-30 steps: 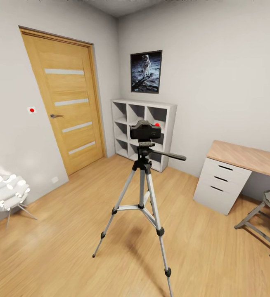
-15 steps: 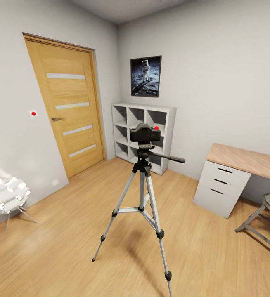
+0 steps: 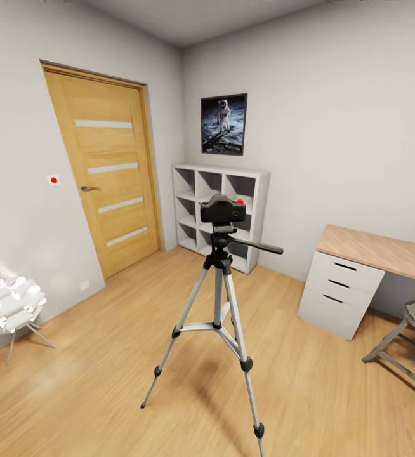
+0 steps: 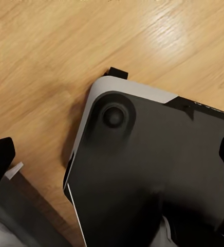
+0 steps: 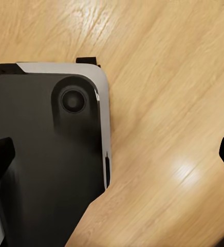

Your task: Attach the digital camera to the camera tripod in the bedroom.

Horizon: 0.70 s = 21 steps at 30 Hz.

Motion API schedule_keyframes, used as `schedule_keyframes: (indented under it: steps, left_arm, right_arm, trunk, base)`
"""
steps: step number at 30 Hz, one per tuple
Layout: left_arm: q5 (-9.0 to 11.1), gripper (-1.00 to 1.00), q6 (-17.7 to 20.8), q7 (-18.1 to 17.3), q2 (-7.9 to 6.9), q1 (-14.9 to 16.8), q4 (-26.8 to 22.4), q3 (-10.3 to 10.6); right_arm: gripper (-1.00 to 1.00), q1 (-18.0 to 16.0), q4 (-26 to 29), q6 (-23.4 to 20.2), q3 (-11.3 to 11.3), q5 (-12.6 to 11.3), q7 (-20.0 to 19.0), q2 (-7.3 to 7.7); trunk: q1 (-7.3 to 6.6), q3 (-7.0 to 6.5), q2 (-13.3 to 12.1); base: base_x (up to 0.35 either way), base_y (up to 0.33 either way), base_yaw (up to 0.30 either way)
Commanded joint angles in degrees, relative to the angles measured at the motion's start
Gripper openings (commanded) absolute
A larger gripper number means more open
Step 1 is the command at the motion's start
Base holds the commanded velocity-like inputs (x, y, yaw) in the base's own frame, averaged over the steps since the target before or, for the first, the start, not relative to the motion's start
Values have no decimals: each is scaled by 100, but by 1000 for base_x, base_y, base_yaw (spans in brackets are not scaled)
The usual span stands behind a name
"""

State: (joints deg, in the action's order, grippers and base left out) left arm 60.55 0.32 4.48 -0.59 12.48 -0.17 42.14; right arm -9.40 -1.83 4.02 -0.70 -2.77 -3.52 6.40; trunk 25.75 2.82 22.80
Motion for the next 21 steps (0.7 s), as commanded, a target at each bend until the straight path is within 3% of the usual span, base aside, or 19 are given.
schedule_keyframes:
  steps: [1,21]
  left_arm:
    - [38,100,-3,18,-1,-1,-1,48]
    - [15,100,-116,26,-88,-17,-24,73]
  right_arm:
    - [100,-9,-20,37,-7,-30,-26,2]
    - [100,-9,-11,28,-1,-30,-26,1]
  trunk:
    - [4,3,12]
    - [4,-182,12]
  base:
    - [0,0,0]
    - [0,0,0]
